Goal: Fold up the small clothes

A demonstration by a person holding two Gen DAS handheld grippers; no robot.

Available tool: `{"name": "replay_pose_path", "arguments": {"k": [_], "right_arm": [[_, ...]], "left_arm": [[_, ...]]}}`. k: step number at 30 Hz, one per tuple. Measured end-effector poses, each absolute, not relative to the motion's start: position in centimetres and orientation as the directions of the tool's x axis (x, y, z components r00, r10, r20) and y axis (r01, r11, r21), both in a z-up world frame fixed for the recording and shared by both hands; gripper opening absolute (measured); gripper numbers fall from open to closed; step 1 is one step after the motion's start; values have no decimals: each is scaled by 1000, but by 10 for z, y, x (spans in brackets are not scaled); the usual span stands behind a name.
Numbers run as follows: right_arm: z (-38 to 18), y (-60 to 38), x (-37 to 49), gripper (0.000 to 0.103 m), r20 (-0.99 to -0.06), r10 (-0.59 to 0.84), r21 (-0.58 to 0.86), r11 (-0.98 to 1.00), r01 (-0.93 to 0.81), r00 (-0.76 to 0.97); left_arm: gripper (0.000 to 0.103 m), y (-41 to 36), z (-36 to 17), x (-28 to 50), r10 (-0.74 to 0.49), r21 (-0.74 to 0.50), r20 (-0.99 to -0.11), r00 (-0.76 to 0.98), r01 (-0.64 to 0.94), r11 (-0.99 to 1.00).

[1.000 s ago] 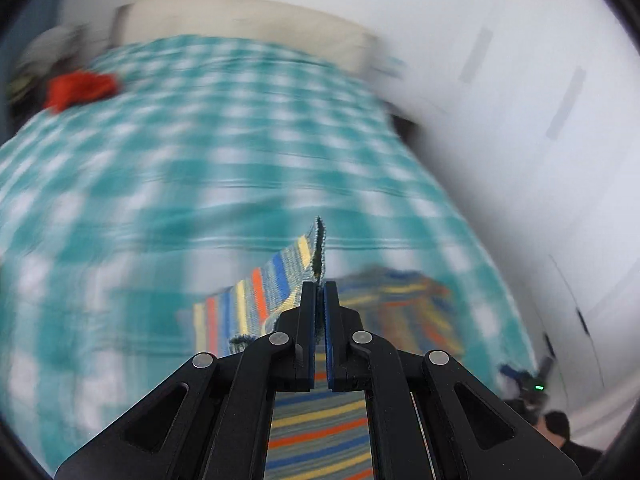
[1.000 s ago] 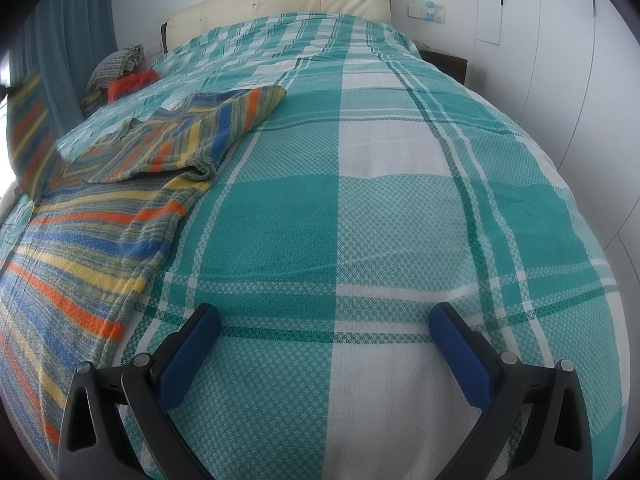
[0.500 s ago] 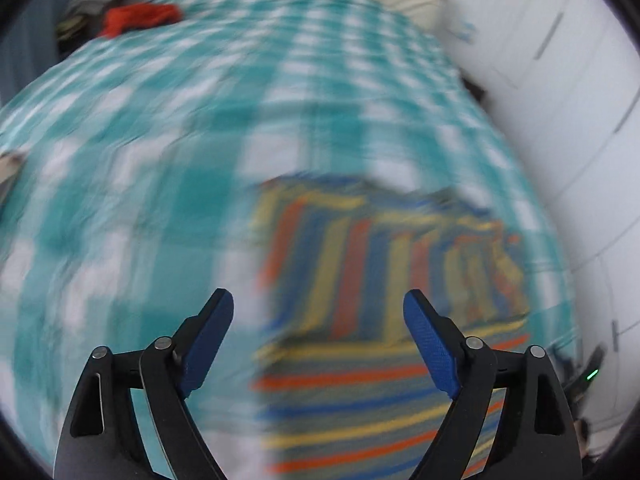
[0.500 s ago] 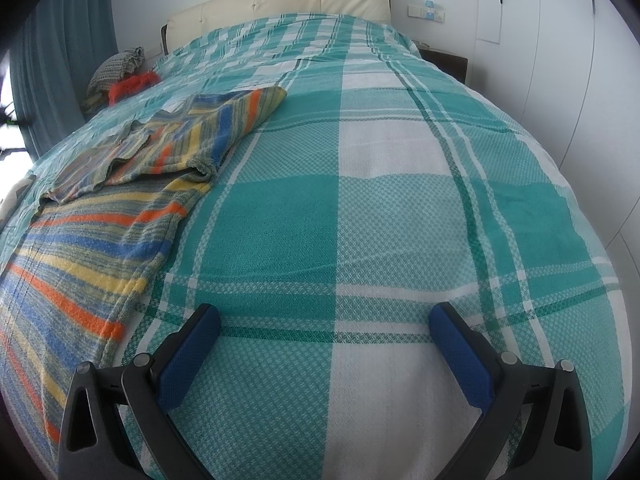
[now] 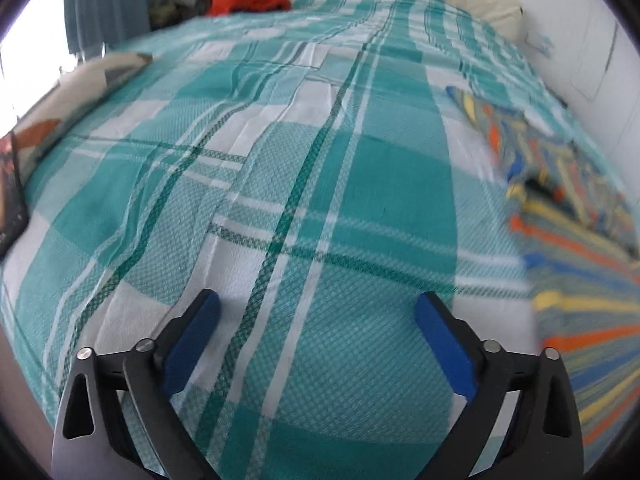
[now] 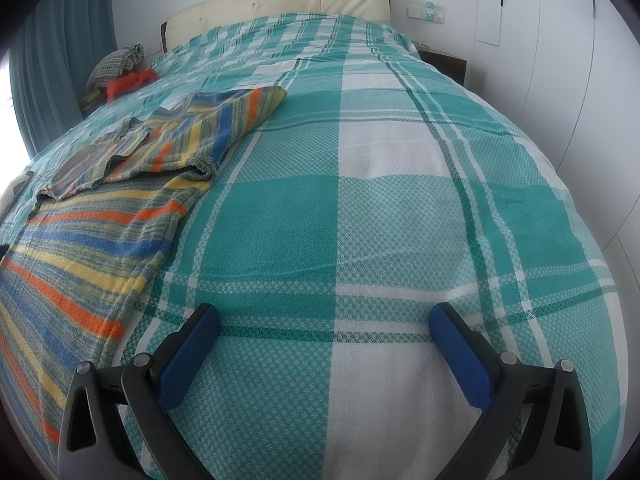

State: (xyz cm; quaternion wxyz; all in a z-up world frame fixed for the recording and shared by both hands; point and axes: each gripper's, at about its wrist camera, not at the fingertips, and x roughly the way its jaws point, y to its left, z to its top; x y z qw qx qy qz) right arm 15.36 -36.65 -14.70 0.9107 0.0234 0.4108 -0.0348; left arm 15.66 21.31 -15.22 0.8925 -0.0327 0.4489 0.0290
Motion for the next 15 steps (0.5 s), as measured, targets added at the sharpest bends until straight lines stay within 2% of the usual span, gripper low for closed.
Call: {"name": "replay_pose_path", "arguments": {"k": [2,7,15], "right_arm": [[-148,-366,154,103,-752,-48,10,996,83,657],[-148,-366,154,103,-754,-48,11,996,85,655],[-148,-366,155,103,-754,-47,12,996,85,655]], "left_arm": [[102,208,-153,157,43,-5,-797,602,-77,997],[102,215,-155,159,4,-50,-791,611,-72,996],[103,207,-158,158,61,9,-778,626,-86,996]]}}
